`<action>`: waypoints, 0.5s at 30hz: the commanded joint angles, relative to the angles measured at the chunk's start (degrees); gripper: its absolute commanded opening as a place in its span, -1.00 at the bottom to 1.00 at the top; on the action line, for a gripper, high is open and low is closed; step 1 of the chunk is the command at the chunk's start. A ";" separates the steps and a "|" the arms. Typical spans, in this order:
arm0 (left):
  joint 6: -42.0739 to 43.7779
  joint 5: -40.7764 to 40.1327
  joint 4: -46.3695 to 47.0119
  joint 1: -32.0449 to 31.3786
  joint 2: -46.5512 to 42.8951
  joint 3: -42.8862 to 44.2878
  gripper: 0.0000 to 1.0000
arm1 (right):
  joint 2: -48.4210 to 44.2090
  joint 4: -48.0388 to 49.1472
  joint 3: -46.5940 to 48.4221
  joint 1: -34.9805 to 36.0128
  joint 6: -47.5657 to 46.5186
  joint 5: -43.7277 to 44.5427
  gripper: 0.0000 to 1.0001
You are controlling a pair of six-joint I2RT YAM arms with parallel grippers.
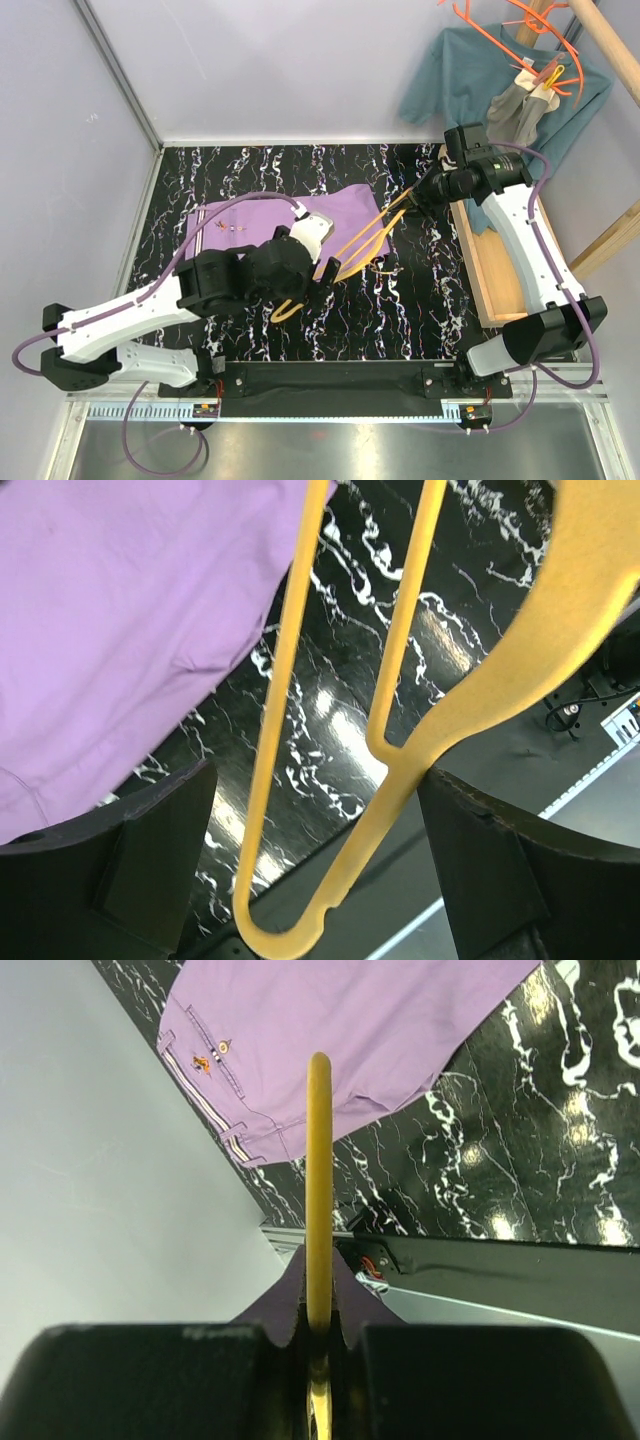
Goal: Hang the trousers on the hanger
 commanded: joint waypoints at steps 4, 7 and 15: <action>8.51 -1.41 7.69 -0.33 -1.24 -1.46 0.76 | 1.64 -3.22 3.26 -0.26 4.43 -0.81 -1.00; 10.45 -0.97 7.34 -0.24 1.74 -0.59 0.72 | 2.34 -3.57 3.87 -0.17 4.70 -1.52 -1.00; 14.50 0.88 7.87 1.78 4.91 1.35 -0.06 | 3.84 -0.32 2.91 1.05 6.98 -4.77 -1.00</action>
